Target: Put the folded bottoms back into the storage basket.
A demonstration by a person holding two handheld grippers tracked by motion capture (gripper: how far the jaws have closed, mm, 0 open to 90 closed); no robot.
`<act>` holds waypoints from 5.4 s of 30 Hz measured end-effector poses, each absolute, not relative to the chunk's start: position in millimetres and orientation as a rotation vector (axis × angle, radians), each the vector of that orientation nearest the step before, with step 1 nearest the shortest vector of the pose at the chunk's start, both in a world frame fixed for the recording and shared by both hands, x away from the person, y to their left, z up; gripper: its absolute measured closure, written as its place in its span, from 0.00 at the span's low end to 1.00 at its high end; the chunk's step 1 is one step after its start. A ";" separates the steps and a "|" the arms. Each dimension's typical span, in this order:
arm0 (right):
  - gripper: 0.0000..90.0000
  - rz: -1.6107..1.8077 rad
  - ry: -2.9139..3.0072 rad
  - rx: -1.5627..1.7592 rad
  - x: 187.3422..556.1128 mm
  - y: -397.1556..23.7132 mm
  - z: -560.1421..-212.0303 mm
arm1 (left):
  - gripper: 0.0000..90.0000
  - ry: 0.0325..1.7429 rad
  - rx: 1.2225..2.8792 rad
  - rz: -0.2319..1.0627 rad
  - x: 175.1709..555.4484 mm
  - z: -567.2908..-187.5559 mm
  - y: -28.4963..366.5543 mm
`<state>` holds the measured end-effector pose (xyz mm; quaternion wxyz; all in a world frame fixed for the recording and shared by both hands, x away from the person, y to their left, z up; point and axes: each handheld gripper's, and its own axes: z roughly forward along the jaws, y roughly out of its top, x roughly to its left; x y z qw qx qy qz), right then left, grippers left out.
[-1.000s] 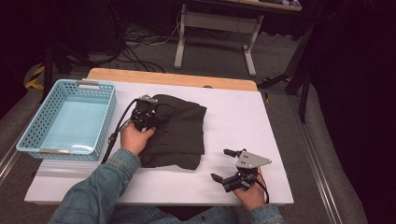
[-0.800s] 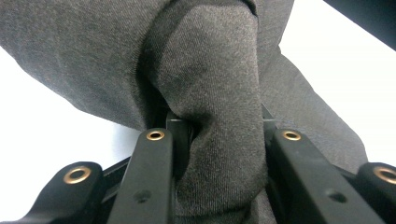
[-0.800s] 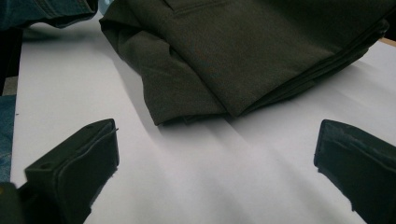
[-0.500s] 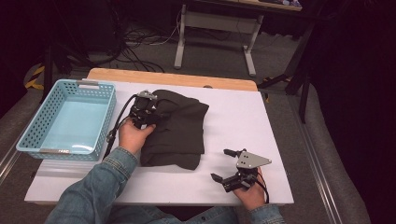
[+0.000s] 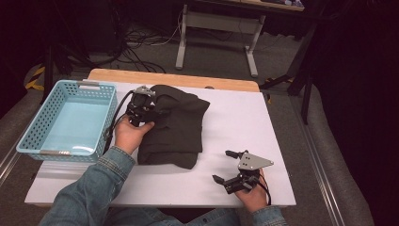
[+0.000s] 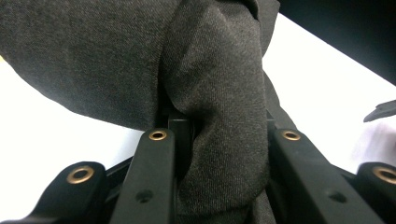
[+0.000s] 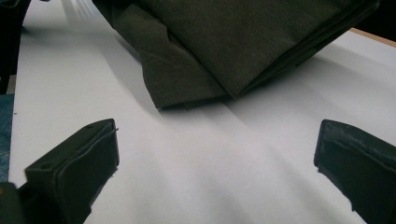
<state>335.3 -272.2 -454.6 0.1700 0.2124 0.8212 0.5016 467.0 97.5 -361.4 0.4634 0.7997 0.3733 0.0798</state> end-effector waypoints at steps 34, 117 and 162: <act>0.01 1.421 2.334 0.606 335.5 -271.6 -454.9 | 0.80 0.872 1.930 0.308 452.5 -293.2 139.6; 0.01 1.405 2.343 0.613 336.1 -270.0 -455.7 | 0.80 1.055 1.863 0.452 408.0 -243.6 303.4; 0.01 1.396 2.347 0.609 336.1 -269.2 -456.0 | 0.78 1.199 1.966 0.351 449.8 -299.4 355.3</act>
